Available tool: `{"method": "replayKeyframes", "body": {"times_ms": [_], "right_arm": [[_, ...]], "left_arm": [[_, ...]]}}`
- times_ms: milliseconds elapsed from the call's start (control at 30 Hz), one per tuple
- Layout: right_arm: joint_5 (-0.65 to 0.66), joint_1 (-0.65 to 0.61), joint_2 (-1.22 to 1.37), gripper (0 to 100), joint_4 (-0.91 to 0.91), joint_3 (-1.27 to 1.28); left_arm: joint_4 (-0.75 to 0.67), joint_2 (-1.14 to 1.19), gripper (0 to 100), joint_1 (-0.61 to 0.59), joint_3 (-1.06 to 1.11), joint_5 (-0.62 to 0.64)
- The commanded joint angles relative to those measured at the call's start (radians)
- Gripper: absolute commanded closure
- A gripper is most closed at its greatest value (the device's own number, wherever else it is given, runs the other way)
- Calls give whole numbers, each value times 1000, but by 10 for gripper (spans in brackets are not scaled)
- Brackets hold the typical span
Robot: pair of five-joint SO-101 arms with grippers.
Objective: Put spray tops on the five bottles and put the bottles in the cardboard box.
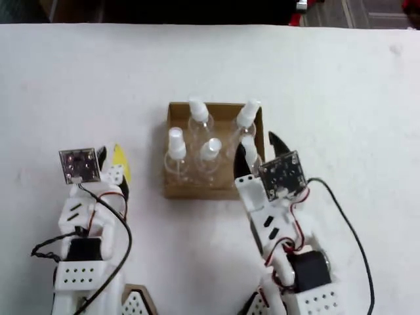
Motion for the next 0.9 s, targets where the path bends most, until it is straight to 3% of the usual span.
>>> {"method": "replayKeyframes", "body": {"times_ms": [0,367,467,533,600,767,867], "right_arm": [[12,-2,-4,815,91,-180],[12,239,159,820,228,-422],[12,286,265,902,269,-503],[12,298,323,998,302,-588],[12,298,360,955,363,-695],[12,298,404,980,527,-956],[15,298,394,979,598,-1011]], "left_arm": [[-21,-2,909,7,-43,-12],[-23,-2,909,7,-48,-11],[-25,-2,909,5,-48,-12],[-21,-2,910,4,-48,-12],[-20,-2,910,-1,-48,-12],[-18,-2,985,-53,-63,-12],[37,-2,980,-91,-135,-8]]}}
